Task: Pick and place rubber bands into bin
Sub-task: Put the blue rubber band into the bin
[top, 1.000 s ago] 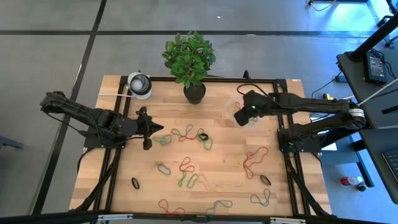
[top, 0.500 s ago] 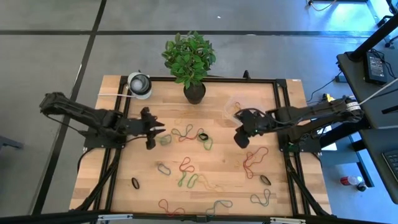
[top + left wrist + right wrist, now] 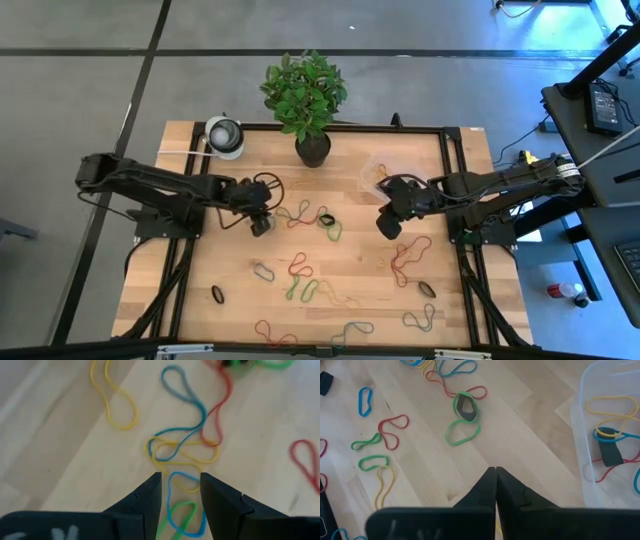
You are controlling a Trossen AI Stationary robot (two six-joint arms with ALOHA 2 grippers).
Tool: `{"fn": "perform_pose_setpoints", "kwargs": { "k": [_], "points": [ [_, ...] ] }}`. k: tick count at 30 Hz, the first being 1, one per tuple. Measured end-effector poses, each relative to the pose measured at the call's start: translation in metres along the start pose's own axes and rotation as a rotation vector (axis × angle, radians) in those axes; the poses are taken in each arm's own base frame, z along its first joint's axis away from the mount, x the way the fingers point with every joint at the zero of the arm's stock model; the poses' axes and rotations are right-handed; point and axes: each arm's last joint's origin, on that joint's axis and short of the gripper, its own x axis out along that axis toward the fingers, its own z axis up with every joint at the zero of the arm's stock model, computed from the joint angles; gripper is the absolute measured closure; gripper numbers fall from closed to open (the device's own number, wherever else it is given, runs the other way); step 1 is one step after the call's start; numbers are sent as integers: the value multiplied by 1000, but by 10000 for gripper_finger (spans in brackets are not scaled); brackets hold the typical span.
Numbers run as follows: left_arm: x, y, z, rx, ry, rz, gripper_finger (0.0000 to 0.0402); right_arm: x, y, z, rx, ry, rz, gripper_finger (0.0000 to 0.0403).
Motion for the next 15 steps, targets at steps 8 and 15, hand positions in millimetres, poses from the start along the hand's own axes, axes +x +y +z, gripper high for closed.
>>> {"fn": "perform_pose_setpoints", "kwargs": {
  "k": [8,15],
  "points": [
    [22,4,-3,28,113,18,282,0,0,0,-1,-1,-1,396],
    [34,2,-4,93,147,11,304,0,0,0,-1,-1,-1,395]
  ]
}}
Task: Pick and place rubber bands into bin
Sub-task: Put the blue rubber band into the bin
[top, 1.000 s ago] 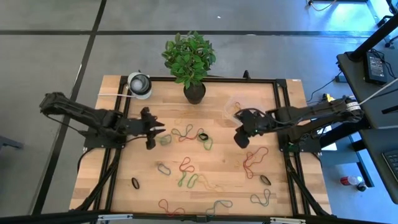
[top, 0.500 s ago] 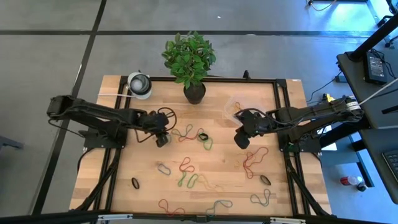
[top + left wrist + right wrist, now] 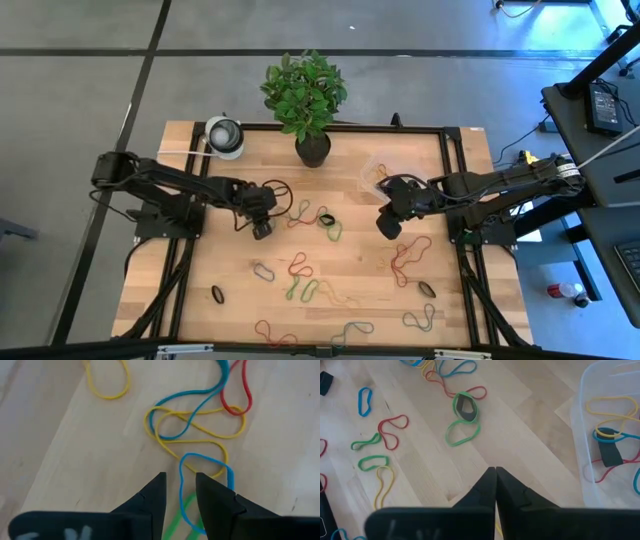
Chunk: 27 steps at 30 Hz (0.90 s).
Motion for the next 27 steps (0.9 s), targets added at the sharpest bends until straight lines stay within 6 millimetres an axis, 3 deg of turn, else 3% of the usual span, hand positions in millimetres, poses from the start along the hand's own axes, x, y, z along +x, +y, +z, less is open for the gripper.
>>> {"fn": "perform_pose_setpoints", "kwargs": {
  "k": [14,19,23,27],
  "points": [
    [20,-2,-1,95,46,26,311,0,0,0,2,-3,3,392],
    [24,-2,-1,110,65,32,334,0,0,0,2,-3,3,391],
    [19,-2,0,109,54,18,389,0,0,0,1,-3,3,391],
    [-1,-7,13,133,9,-29,398,0,0,1,1,-4,2,391]
  ]
}}
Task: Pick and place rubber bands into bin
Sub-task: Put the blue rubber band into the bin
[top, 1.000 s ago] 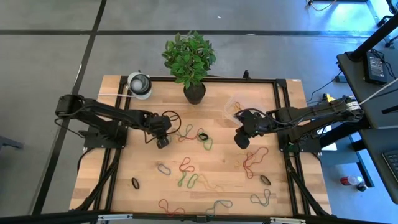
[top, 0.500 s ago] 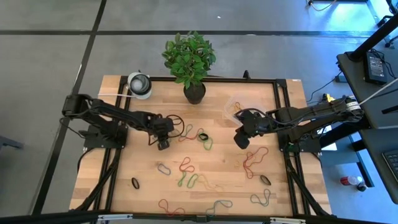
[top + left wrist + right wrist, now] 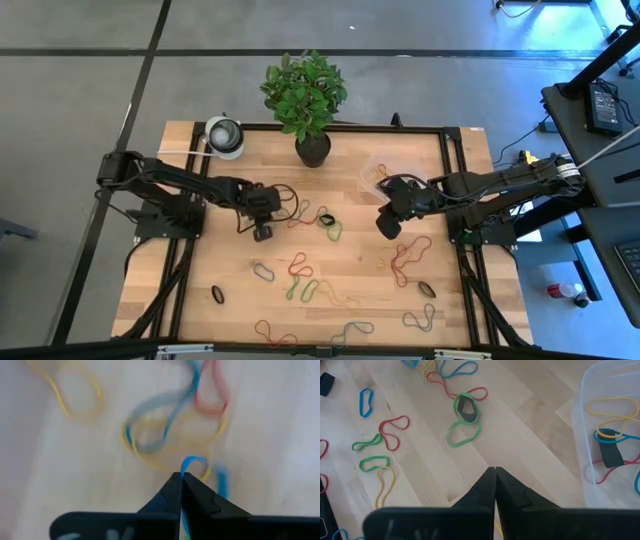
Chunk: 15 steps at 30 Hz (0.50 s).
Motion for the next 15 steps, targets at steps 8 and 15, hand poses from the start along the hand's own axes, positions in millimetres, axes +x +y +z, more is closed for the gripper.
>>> {"fn": "perform_pose_setpoints", "kwargs": {
  "k": [8,15],
  "points": [
    [-56,-3,31,64,-198,26,398,-1,7,8,1,-87,69,391],
    [-102,-5,56,95,-402,89,399,-4,17,21,-51,-274,107,390]
  ]
}}
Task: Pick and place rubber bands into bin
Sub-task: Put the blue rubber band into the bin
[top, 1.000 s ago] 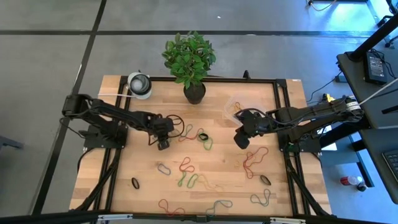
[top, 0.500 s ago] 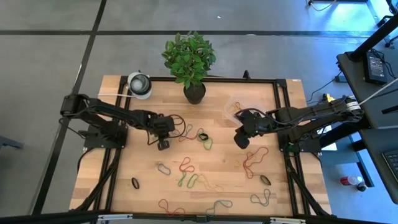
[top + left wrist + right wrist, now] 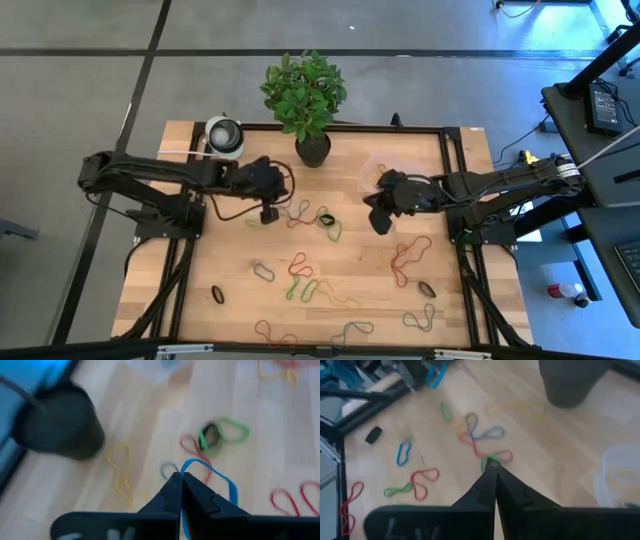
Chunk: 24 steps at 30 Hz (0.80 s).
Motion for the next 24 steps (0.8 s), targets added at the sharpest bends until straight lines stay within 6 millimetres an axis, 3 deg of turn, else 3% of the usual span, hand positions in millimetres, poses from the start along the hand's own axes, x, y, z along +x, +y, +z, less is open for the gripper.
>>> {"fn": "perform_pose_setpoints", "kwargs": {
  "k": [7,11,16,24],
  "points": [
    [-16,-1,43,47,-267,2,399,-1,0,2,-38,-20,4,390],
    [-11,-1,73,68,-327,62,399,-13,-4,2,-48,-14,2,391],
    [15,-2,114,75,-330,98,399,-45,-17,-2,-109,19,-2,399],
    [87,-5,166,72,-308,46,399,-96,-47,-14,-214,121,48,400]
  ]
}}
